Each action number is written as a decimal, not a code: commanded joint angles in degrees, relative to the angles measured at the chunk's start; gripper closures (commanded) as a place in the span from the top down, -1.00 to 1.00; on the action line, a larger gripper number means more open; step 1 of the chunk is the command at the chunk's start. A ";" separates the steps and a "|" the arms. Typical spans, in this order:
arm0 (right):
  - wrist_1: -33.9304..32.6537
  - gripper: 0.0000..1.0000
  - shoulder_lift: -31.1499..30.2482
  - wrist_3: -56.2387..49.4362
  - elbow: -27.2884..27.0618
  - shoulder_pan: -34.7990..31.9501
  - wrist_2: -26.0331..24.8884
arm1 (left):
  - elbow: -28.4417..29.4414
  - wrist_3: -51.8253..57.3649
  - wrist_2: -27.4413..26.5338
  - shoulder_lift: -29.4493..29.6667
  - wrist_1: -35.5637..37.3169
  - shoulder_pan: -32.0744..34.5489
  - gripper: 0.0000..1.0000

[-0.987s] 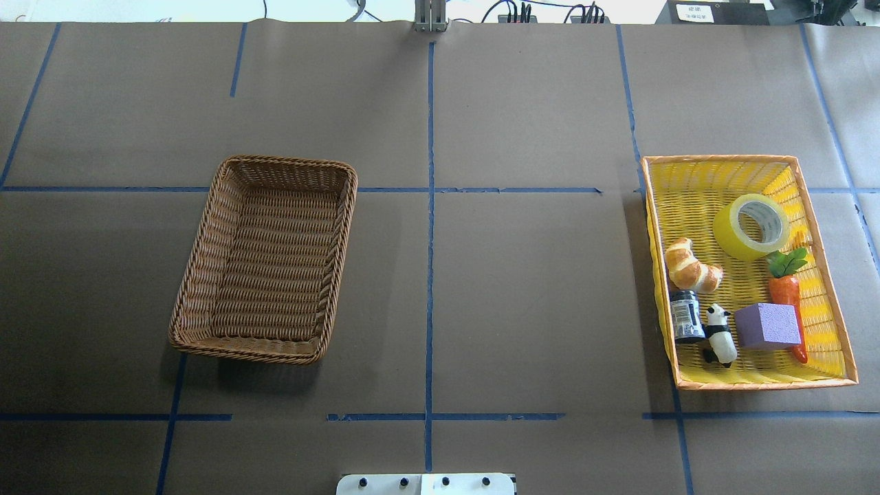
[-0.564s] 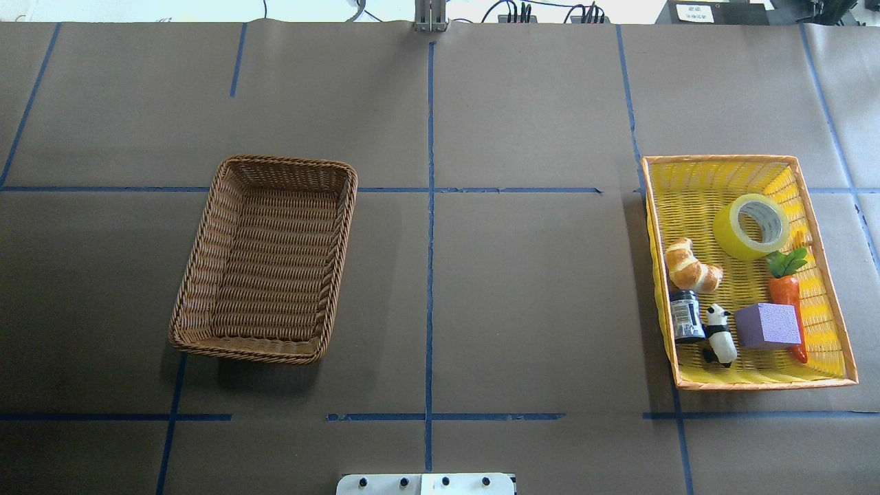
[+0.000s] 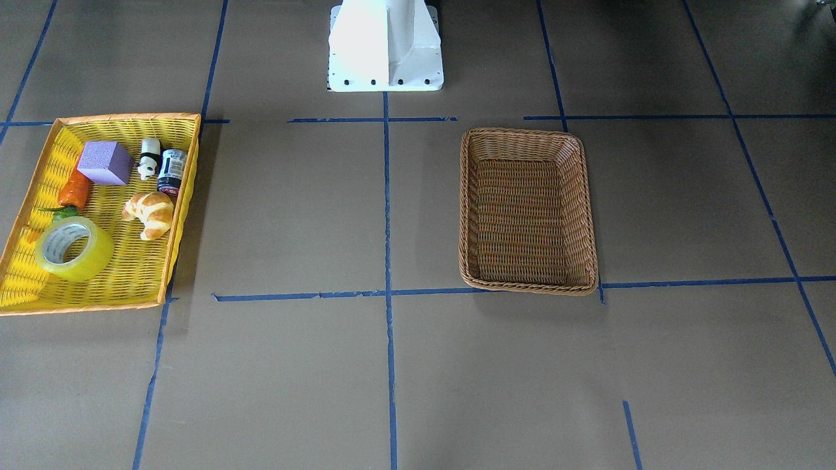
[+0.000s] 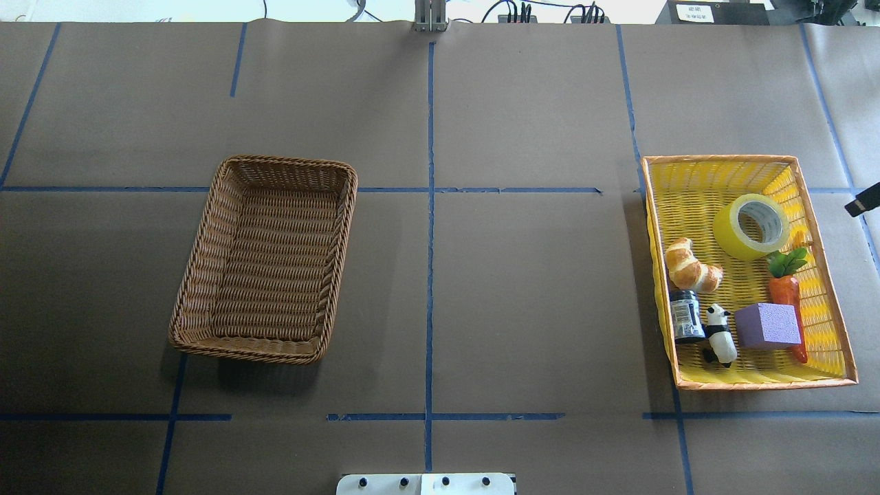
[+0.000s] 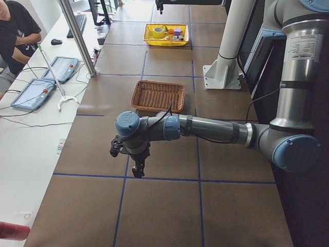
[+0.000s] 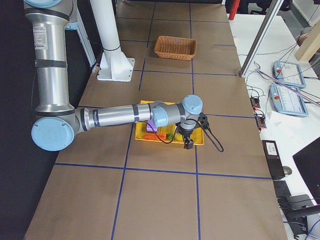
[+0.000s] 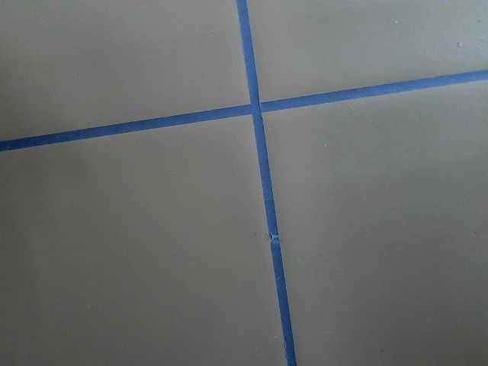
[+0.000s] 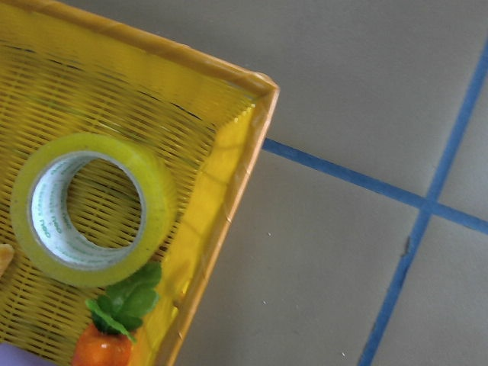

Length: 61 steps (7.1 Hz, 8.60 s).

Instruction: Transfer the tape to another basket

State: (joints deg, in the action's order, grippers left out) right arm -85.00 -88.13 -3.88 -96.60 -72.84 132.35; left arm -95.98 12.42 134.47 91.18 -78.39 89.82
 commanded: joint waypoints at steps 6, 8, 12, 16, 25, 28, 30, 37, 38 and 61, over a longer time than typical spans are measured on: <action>17.23 0.85 4.46 10.56 8.62 10.51 -5.61 | 0.00 -0.47 5.01 0.23 -1.24 0.00 1.00; 17.23 0.57 4.46 9.86 8.88 10.87 -5.70 | -0.08 -0.47 5.01 0.40 -1.06 0.09 1.00; 17.23 -0.69 4.55 9.68 9.85 11.84 -5.70 | 0.09 -0.47 5.10 0.49 -0.89 0.09 1.00; 16.35 -1.00 6.47 15.87 7.66 6.08 4.51 | -0.17 -0.47 5.19 1.19 -0.80 0.09 1.00; 42.50 -1.00 16.41 98.50 -10.00 24.20 4.70 | -9.66 -60.56 27.69 14.17 -27.46 -14.47 1.00; 59.18 -1.00 16.07 112.20 -9.75 25.46 4.49 | -8.70 -78.41 24.72 24.37 -37.52 -23.80 1.00; 63.63 -1.00 16.15 115.06 -9.92 26.08 4.40 | -9.83 -83.32 15.79 26.77 -45.64 -29.42 1.00; 85.55 -0.98 16.42 130.25 -9.31 31.32 -6.35 | -10.19 -139.07 -24.84 27.65 -97.81 -53.51 1.00; 87.26 -0.98 16.33 130.61 -9.22 34.57 -10.41 | -10.10 -139.07 -26.43 28.35 -98.18 -54.66 1.00; 79.67 1.00 4.75 125.92 -9.92 19.07 -10.72 | -8.08 -123.50 -12.88 22.29 -77.98 -45.38 -1.00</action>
State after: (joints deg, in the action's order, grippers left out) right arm -1.22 -80.49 126.01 -106.39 -49.88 120.67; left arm -104.00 -117.79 113.78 113.81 -167.47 40.09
